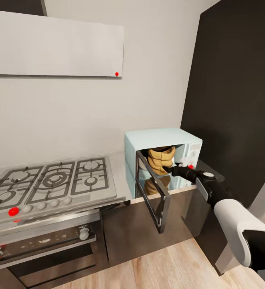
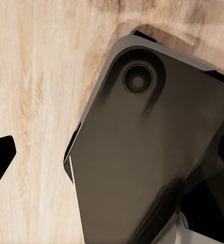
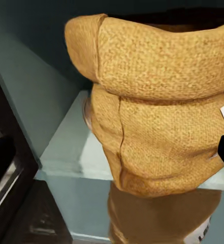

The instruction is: In the kitchen, take the popcorn bag from the countertop, put it into the microwave, and heat it until the popcorn is cooked so the cooked popcorn ends up inside the bag.

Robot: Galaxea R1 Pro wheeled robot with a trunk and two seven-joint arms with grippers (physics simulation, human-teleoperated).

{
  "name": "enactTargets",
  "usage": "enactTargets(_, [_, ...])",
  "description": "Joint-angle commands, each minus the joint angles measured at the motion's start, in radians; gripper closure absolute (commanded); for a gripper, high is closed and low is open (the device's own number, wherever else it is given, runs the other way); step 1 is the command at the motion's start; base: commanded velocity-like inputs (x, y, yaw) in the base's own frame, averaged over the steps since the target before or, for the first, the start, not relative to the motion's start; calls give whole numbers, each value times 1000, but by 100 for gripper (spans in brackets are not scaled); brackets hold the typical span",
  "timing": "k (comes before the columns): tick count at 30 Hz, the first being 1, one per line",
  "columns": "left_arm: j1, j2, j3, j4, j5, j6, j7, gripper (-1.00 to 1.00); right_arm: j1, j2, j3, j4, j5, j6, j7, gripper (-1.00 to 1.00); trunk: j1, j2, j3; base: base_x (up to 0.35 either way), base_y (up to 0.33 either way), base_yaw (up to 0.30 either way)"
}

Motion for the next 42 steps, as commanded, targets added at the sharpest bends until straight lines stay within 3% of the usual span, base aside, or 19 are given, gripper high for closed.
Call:
enactTargets(1, [0, 0, 1, 0, 7, -3, 2, -100, -1, 5, -3, -1, -2, 6, 5, -100, 0, -1, -1, 0, 0, 0])
enactTargets(4, [-1, 1, 1, 2, 7, -3, 0, -100, -1, 18, -1, 3, -4, 2, 7, -100, 0, -1, -1, 47, 0, 0])
enactTargets(38, [0, 1, -1, 2, 7, -3, 0, -100, -1, 19, 3, 40, -5, -12, 13, -100, 0, -1, -1, 159, 0, 0])
enactTargets(42, [0, 1, -1, 2, 6, -2, 0, -100, -1, 30, 4, 40, -5, -12, 15, -100, 0, -1, -1, 162, 0, 0])
